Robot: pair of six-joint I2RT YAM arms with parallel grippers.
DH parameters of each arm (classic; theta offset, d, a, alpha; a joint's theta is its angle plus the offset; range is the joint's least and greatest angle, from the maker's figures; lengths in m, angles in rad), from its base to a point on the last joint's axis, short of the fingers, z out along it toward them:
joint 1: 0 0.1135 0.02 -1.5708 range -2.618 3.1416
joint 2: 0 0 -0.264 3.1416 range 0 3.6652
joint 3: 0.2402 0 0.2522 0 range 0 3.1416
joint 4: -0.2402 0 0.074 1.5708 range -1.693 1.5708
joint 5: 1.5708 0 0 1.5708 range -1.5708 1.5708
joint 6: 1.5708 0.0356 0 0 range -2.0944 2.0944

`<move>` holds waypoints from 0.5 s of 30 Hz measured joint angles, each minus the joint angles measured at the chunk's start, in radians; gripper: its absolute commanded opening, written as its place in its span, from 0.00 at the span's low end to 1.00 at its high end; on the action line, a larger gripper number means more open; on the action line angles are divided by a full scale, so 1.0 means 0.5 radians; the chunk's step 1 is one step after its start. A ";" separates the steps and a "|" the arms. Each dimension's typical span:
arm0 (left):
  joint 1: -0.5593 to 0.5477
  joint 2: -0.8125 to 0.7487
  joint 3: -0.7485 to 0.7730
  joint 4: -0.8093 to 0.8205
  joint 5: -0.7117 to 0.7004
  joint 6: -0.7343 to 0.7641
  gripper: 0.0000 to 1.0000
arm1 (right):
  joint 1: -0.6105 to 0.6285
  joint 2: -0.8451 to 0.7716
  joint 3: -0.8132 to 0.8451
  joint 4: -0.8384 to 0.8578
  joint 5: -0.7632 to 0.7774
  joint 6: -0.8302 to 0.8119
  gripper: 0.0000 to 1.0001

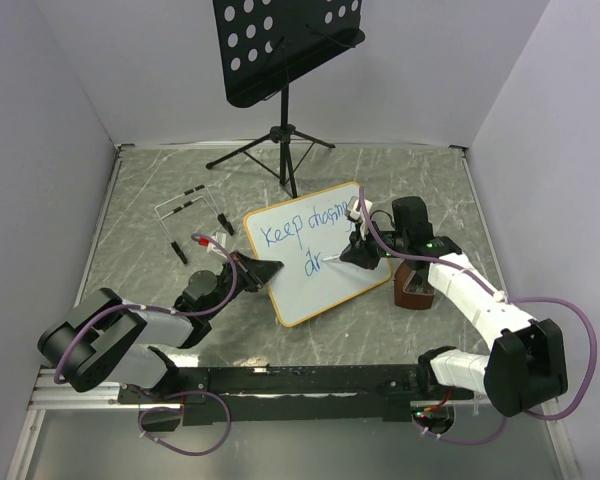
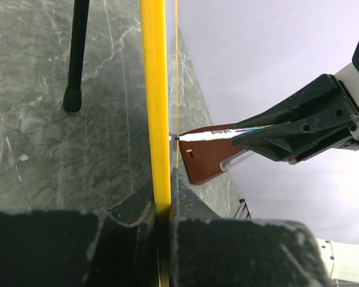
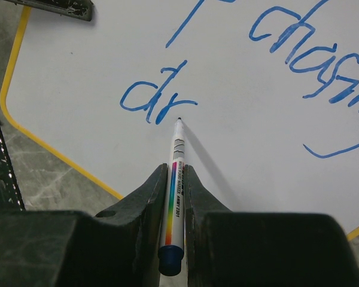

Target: Write a sentence on the whiteboard

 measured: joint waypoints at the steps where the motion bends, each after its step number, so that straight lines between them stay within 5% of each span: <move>1: 0.000 0.000 0.000 0.000 0.000 0.000 0.01 | 0.000 0.002 0.000 0.000 -0.001 0.000 0.00; 15: 0.001 0.000 -0.005 -0.005 -0.011 -0.018 0.01 | 0.000 0.018 0.000 -0.001 -0.003 -0.001 0.00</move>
